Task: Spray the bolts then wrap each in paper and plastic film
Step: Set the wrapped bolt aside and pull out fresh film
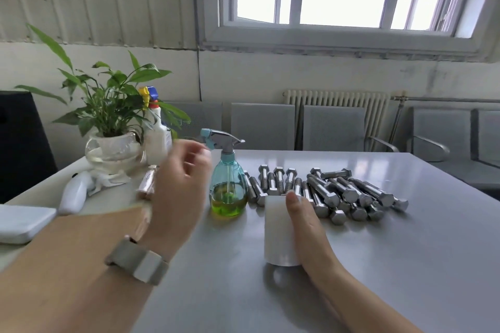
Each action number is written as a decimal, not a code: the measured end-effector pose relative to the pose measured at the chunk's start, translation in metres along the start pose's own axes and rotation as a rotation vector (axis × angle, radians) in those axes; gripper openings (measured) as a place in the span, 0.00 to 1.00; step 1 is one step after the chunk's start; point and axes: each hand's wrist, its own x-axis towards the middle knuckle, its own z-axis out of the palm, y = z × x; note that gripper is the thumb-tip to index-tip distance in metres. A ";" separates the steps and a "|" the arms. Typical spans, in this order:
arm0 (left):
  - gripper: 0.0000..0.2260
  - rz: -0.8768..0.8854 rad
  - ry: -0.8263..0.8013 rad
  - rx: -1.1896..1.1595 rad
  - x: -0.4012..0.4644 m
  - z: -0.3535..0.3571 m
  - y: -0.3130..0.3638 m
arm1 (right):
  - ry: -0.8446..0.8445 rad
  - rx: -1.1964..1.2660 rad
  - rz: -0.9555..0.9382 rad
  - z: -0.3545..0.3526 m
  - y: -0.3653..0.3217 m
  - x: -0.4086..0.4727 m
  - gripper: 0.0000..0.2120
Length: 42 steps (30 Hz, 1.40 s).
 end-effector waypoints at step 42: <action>0.04 -0.090 -0.440 0.170 -0.057 0.021 -0.014 | -0.148 -0.039 -0.070 0.000 -0.007 -0.009 0.28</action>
